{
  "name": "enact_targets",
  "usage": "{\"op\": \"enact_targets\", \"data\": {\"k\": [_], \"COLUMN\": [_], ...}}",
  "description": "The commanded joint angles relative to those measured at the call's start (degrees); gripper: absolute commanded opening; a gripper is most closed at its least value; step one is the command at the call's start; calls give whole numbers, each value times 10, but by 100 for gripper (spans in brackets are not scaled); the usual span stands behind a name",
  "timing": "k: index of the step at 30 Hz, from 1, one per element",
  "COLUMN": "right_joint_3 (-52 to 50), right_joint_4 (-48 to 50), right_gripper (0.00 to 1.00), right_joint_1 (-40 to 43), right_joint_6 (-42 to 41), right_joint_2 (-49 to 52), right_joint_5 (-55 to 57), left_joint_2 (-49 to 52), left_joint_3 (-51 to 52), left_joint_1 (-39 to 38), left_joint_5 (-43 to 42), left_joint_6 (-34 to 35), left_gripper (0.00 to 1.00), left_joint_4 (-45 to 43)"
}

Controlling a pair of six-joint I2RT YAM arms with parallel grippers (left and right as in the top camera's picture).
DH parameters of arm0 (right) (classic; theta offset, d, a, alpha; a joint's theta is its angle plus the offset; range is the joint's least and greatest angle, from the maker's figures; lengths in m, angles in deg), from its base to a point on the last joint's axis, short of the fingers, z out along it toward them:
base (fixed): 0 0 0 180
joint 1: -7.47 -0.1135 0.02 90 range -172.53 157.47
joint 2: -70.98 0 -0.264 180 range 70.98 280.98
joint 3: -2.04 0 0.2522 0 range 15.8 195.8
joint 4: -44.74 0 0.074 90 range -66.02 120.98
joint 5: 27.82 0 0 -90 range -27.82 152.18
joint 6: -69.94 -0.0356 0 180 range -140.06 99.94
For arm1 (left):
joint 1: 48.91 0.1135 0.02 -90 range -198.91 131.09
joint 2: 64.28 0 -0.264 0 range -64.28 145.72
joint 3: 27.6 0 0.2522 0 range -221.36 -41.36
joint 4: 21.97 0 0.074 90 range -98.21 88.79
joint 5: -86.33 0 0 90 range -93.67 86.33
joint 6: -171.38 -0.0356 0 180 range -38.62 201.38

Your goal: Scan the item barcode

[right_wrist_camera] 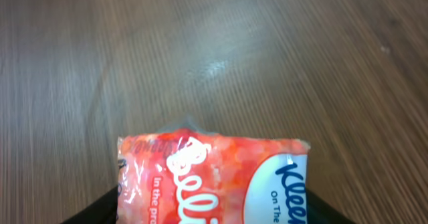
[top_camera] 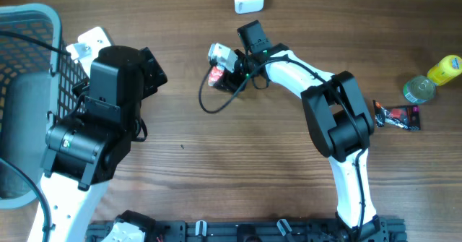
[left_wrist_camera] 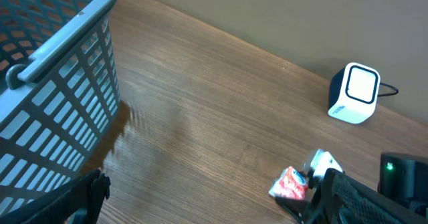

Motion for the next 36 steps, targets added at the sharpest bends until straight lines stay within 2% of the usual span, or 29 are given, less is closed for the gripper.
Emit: {"op": "enact_targets", "data": {"k": [1,2,6,7,9,11,13,17,19,20,22,25,27,30,32,36], "right_joint_3": [-1,-1,-1,-1,-1,-1,-1,-1,-1,-1,-1,-1,-1,10,26,60], "right_joint_4": [48,58,61,53,41,41,42,41,45,46,47,63,61,34,-14,-97], "right_gripper": [69,69,70,73,72,76,86,86,83,100,100,100,100,100,100,100], "right_joint_1": [-1,-1,-1,-1,-1,-1,-1,-1,-1,-1,-1,-1,-1,-1,-3,-7], "right_joint_6": [-248,-285,-538,-575,-635,-723,-746,-791,-791,-789,-781,-623,-574,-559,-534,-519], "right_joint_2": [21,21,21,21,21,21,21,21,21,21,21,21,21,17,17,16], "right_joint_5": [11,11,10,10,-8,-60,-100,-127,-148,-143,-111,-40,11,95,178,203], "left_joint_2": [-3,-3,-3,-3,-3,-3,-3,-3,-3,-3,-3,-3,-3,-3,-11,-52], "left_joint_3": [1,1,1,1,1,1,1,1,1,1,1,1,1,1,1,1], "left_joint_1": [2,2,2,2,2,2,2,2,2,2,2,2,2,2,2,2], "left_joint_5": [9,7,1,1,-3,-3,-3,-3,-3,-3,-4,-5,-5,2,43,88], "left_joint_6": [-4,-4,-4,-4,-4,-4,-4,-4,-4,-4,-2,-2,-2,-2,12,-10], "left_gripper": [100,100,100,100,100,100,100,100,100,100,100,100,100,100,100,100], "left_joint_4": [1,1,11,15,24,33,44,54,54,54,54,54,54,54,45,2]}}
